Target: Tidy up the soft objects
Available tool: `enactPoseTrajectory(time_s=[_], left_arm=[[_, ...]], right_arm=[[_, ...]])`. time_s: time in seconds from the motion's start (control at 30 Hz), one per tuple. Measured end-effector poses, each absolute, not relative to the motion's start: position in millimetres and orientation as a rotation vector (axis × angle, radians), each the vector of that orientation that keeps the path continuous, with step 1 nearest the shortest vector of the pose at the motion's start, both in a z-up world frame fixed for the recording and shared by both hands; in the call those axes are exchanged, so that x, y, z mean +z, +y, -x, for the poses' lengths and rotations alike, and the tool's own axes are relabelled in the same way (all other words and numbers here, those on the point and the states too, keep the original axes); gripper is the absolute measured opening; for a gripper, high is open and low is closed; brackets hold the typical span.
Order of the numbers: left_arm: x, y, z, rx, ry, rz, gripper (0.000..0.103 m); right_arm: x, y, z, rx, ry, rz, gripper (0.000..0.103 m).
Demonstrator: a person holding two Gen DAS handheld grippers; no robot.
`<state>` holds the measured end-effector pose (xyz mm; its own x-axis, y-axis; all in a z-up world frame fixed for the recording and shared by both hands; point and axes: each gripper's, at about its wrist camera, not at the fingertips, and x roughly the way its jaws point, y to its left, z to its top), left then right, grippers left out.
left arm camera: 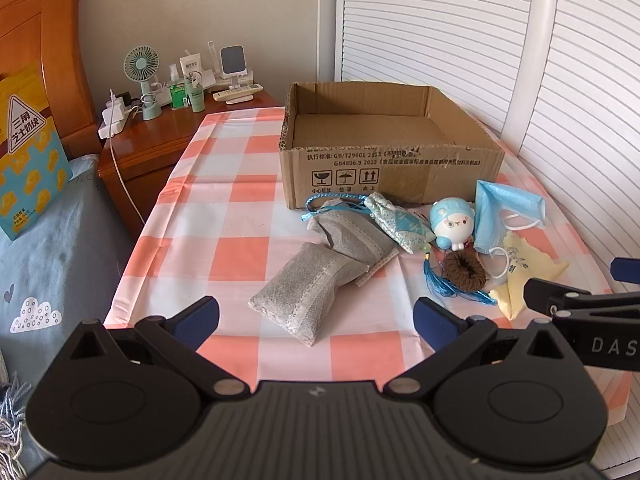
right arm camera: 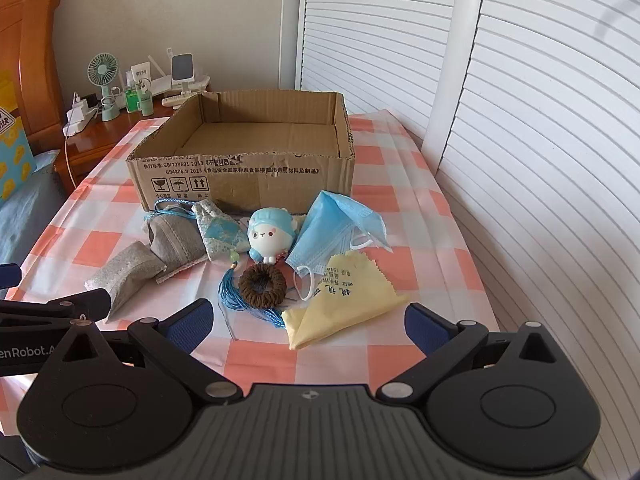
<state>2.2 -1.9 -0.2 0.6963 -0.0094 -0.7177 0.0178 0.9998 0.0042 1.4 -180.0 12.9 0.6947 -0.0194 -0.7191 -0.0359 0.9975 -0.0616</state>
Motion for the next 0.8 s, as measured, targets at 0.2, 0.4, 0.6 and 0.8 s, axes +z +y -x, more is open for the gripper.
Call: enactPoseTrajectory(time_s=[0.2, 0.4, 0.6, 0.8], left_arm=[[0.5, -1.1, -2.4, -0.016, 0.8, -0.01, 0.102], [0.6, -0.8, -2.3, -0.015, 0.8, -0.011, 0.102], [0.5, -0.5, -2.1, -0.017, 0.799, -0.01, 0.102], [0.5, -0.5, -2.0, -0.017, 0.799, -0.011, 0.102]], right_arm=[[13.7, -179.8, -0.7, 0.009, 0.801, 0.074, 0.103], [13.7, -179.8, -1.1, 0.009, 0.802, 0.073, 0.103], [15.8, -180.1, -0.8, 0.005, 0.798, 0.076, 0.103], [15.3, -179.6, -0.7, 0.006, 0.798, 0.077, 0.103]])
